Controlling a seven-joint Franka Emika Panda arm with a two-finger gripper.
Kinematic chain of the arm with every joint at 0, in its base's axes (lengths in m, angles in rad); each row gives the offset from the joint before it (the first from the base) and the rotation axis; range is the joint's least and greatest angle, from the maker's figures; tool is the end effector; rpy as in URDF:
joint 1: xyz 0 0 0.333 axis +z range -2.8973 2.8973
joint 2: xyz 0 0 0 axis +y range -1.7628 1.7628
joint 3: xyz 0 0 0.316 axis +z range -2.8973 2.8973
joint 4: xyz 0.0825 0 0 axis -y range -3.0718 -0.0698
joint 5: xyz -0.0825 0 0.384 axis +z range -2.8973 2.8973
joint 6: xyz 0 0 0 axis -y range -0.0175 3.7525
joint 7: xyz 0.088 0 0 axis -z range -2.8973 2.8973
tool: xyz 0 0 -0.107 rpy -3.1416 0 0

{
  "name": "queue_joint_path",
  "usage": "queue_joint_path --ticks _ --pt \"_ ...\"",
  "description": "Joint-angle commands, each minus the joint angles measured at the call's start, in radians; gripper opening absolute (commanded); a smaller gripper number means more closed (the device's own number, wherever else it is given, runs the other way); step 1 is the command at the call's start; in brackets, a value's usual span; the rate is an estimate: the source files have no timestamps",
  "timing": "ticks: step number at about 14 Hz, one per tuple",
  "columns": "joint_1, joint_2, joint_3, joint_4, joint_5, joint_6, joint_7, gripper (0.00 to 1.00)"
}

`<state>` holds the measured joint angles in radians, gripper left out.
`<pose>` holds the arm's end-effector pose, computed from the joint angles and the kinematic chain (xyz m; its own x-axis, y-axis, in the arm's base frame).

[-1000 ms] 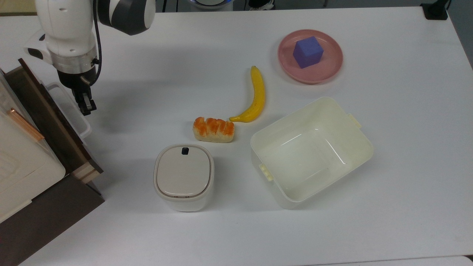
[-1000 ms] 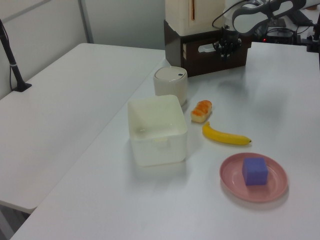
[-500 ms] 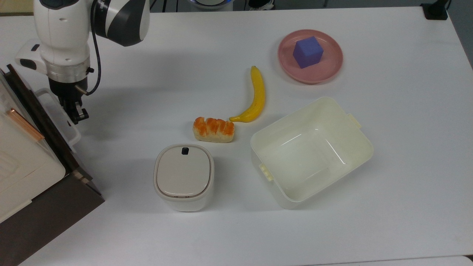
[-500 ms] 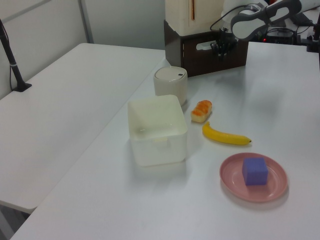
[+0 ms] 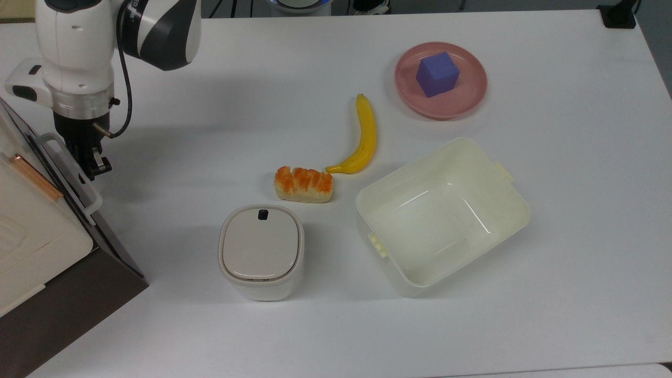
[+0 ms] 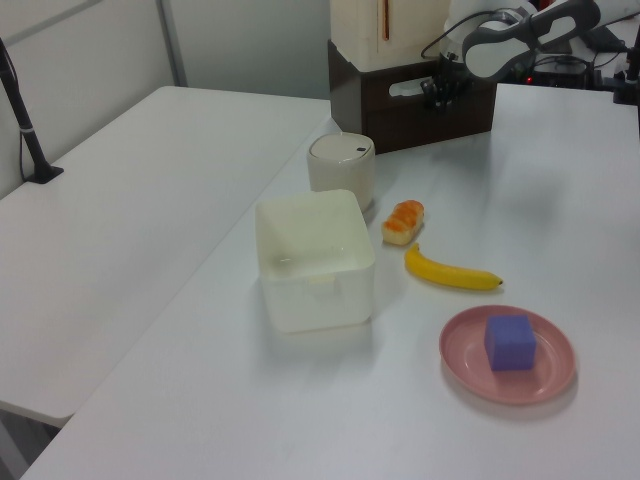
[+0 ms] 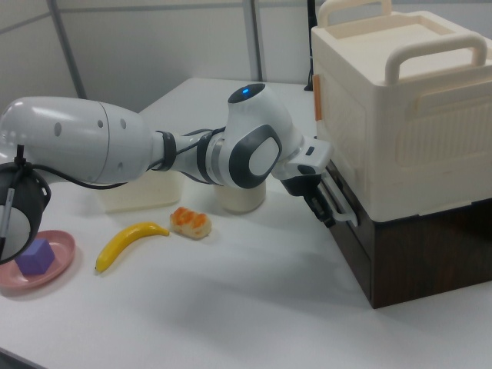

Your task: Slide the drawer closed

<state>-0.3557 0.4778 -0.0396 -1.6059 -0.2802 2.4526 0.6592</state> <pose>0.6608 -0.2712 0.3913 0.5905 -0.6893 0.4197 -0.7599 -0.6500 0.0018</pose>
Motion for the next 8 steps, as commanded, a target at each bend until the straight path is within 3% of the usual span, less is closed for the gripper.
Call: queue_joint_path --ticks 1,6,8 --pt "-0.008 0.024 -0.017 0.043 -0.030 0.028 -0.039 0.00" --pt "-0.003 0.004 -0.011 0.028 -0.028 0.014 -0.114 0.00" --pt "0.030 -0.047 -0.003 -0.041 -0.025 -0.006 -0.159 0.01"
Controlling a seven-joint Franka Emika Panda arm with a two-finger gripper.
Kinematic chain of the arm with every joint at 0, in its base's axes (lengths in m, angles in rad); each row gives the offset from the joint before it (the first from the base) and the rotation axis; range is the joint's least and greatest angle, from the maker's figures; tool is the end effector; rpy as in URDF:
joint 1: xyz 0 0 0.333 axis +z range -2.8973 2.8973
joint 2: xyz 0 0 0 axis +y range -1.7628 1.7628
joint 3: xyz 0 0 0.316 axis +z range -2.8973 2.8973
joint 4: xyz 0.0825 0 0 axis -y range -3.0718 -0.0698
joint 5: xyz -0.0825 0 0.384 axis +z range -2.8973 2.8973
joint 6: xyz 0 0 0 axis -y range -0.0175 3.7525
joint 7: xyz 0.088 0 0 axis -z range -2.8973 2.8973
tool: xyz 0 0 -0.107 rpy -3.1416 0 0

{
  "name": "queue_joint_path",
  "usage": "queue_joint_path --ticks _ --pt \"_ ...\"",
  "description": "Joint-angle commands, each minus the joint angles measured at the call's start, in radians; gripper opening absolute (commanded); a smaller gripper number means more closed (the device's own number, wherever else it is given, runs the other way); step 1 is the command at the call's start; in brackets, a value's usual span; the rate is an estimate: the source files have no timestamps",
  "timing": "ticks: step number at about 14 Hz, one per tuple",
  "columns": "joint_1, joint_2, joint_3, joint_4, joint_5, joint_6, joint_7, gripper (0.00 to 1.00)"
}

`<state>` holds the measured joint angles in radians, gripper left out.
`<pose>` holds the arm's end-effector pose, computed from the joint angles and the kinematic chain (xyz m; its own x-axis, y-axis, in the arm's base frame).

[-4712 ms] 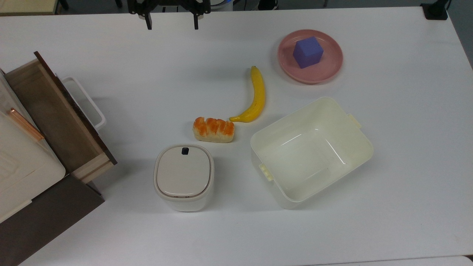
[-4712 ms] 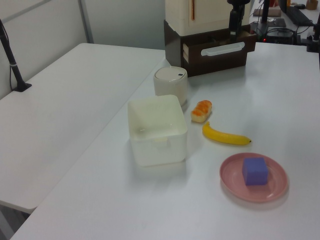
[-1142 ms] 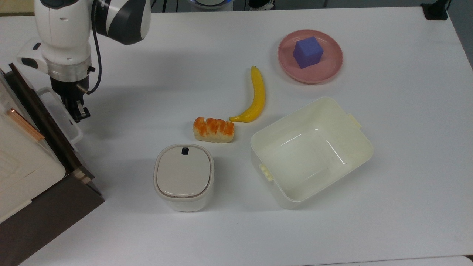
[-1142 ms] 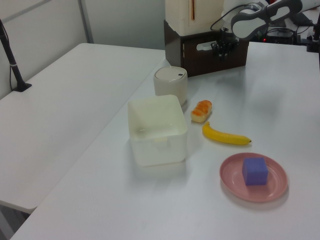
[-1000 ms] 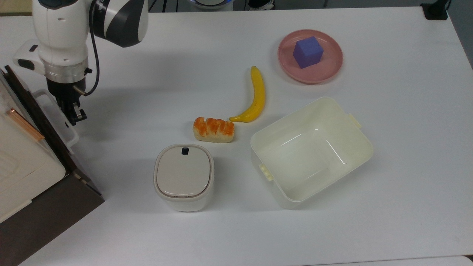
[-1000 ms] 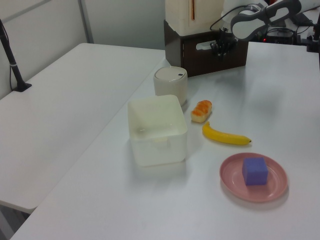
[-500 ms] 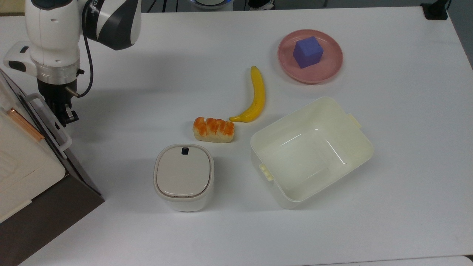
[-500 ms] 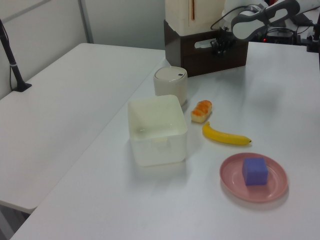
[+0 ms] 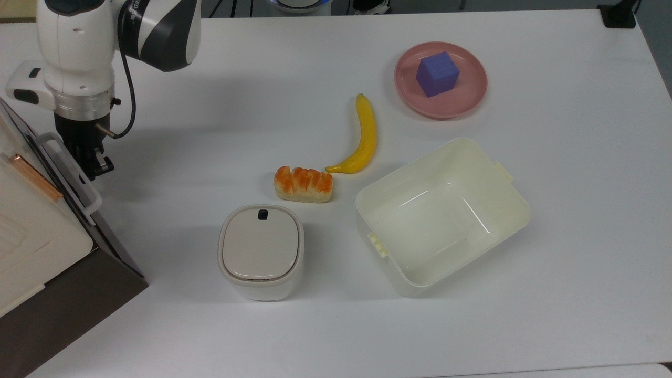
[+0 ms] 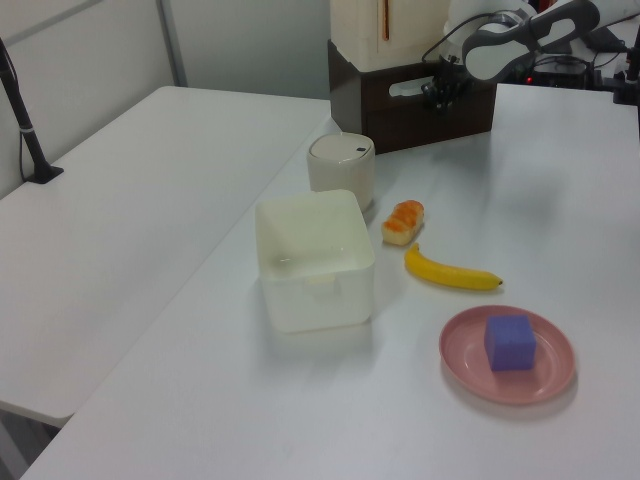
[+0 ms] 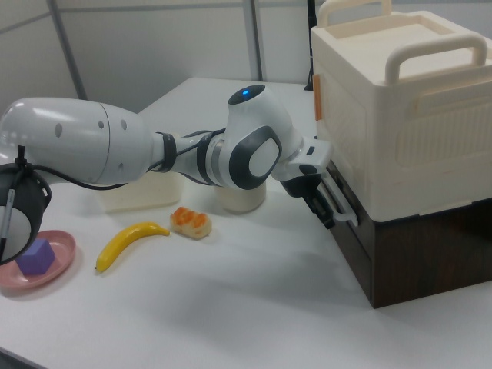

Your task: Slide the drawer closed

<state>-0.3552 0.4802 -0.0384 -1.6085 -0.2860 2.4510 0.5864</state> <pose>0.6608 -0.2701 0.3881 0.6501 -0.6368 0.4146 -0.7119 -0.7012 0.0393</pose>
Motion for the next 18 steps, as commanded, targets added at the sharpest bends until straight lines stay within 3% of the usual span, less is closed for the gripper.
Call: queue_joint_path --ticks 1,6,8,10,11,13,14,16,17,18 --pt "0.051 -0.067 0.002 -0.054 -0.019 -0.033 -0.103 0.01" --pt "0.133 -0.188 0.121 -0.062 0.013 -0.323 -0.247 0.01" --pt "0.176 -0.245 0.130 -0.059 0.051 -0.407 -0.293 0.03" --pt "0.229 -0.317 0.130 -0.056 0.158 -0.513 -0.408 0.10" --pt "0.243 -0.354 0.130 -0.056 0.178 -0.565 -0.451 0.15" --pt "0.275 -0.403 0.130 -0.048 0.198 -0.663 -0.459 0.29" --pt "0.289 -0.425 0.130 -0.044 0.199 -0.694 -0.459 0.42" --pt "0.309 -0.459 0.126 -0.042 0.199 -0.756 -0.461 0.59" --pt "0.324 -0.465 0.117 -0.041 0.200 -0.770 -0.461 0.84" --pt "0.340 -0.466 0.108 -0.039 0.200 -0.780 -0.461 1.00"
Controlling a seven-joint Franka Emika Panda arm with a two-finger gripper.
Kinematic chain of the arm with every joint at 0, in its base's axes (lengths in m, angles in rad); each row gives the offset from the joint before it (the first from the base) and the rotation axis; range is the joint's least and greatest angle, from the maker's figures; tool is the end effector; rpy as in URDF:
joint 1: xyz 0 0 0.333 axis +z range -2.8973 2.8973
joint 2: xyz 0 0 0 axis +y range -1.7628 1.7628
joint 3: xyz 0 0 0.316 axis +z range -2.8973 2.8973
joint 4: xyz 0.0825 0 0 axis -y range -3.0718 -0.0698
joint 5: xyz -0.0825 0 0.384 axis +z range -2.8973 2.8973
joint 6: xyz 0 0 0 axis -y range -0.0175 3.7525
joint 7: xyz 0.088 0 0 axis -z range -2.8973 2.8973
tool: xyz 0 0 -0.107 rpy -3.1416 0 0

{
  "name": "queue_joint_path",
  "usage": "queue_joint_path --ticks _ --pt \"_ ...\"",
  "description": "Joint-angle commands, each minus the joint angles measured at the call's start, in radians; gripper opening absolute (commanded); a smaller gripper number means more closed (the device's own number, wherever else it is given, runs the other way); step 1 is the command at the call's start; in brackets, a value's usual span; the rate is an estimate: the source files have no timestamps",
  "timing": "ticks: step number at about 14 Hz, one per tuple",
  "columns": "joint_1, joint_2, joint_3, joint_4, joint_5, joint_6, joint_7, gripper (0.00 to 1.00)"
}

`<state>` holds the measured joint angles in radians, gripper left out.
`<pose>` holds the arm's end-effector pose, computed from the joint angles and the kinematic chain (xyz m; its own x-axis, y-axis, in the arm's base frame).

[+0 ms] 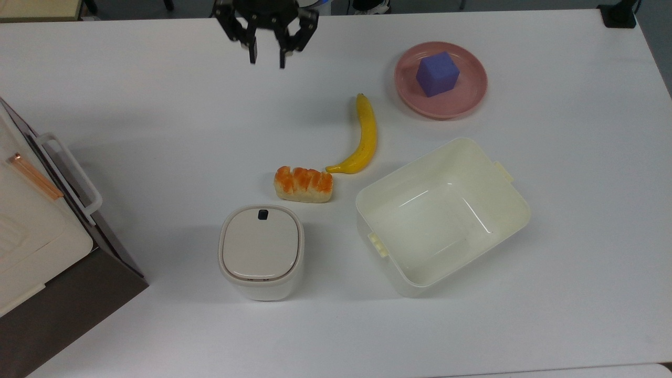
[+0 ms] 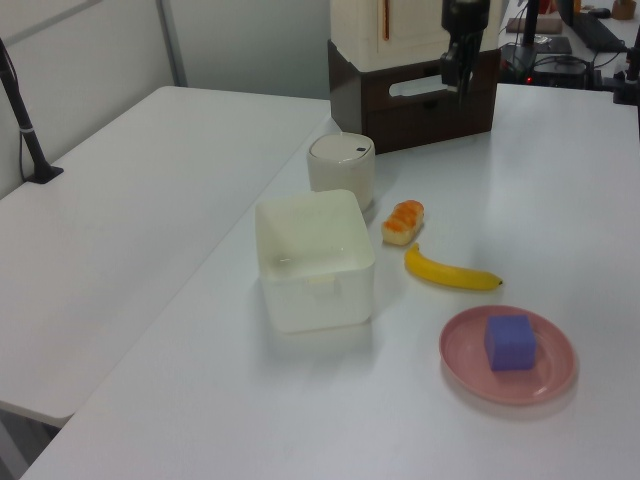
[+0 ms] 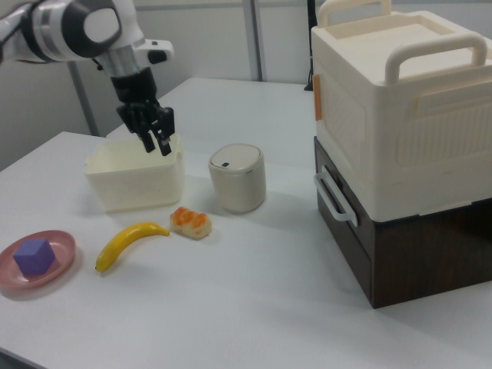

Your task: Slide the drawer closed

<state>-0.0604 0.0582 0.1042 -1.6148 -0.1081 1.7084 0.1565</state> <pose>0.5828 0.0138 0.5834 0.9940 -0.0974 0.0504 -0.1018 -0.9903 0.0946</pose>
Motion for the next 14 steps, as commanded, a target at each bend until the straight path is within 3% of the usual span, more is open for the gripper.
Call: queue_joint_path --ticks 1,10,14 --pt "0.054 -0.044 -0.037 -0.022 0.022 -0.049 -0.031 1.00" --pt "0.053 -0.044 -0.052 0.007 0.030 -0.115 -0.028 1.00" --pt "0.045 -0.046 -0.064 0.015 0.076 -0.116 -0.028 1.00"
